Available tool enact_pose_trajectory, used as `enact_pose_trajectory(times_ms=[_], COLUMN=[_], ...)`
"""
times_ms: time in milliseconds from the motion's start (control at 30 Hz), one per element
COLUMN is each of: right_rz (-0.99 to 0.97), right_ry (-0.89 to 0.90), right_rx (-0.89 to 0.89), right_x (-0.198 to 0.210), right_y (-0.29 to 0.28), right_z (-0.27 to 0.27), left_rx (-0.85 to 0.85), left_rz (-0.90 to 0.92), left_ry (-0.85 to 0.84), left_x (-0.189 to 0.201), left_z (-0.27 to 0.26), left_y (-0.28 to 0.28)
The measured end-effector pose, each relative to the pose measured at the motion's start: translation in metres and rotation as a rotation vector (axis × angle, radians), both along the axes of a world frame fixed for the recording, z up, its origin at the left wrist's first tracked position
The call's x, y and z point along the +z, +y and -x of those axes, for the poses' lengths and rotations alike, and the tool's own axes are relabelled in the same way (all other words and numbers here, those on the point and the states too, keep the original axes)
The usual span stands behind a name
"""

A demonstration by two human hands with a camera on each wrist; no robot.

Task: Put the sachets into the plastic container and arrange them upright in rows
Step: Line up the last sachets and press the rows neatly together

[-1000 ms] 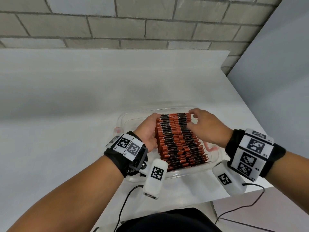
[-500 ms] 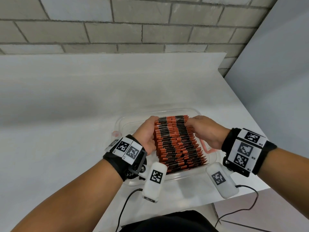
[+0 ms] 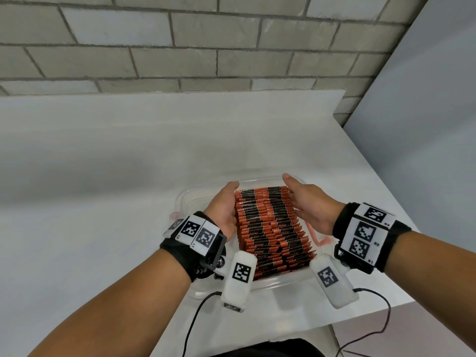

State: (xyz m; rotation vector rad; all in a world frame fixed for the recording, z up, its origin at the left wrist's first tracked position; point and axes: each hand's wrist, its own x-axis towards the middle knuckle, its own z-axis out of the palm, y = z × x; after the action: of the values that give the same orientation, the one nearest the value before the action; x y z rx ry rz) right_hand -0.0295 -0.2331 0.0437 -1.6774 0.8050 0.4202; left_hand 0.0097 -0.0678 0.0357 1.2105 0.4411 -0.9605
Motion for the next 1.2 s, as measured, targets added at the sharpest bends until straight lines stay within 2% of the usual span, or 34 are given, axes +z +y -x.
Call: enact_pose_trajectory(times_ms=[467, 767, 1000, 1200], right_rz=[-0.096, -0.042, -0.009, -0.005], right_ry=[-0.036, 0.031, 0.061, 0.084], right_rx=[-0.005, 0.01, -0.002, 0.034], right_x=[-0.003, -0.004, 0.002, 0.006], right_y=[0.0, 0.001, 0.001, 0.005], right_z=[-0.003, -0.006, -0.004, -0.001], left_rx=[0.008, -0.004, 0.026, 0.005], left_rz=[0.031, 0.008, -0.078, -0.069], left_ry=[0.01, -0.001, -0.041, 0.046], left_x=[-0.002, -0.004, 0.002, -0.003], left_z=[0.0, 0.002, 0.004, 0.007], left_y=[0.001, -0.001, 0.005, 0.003])
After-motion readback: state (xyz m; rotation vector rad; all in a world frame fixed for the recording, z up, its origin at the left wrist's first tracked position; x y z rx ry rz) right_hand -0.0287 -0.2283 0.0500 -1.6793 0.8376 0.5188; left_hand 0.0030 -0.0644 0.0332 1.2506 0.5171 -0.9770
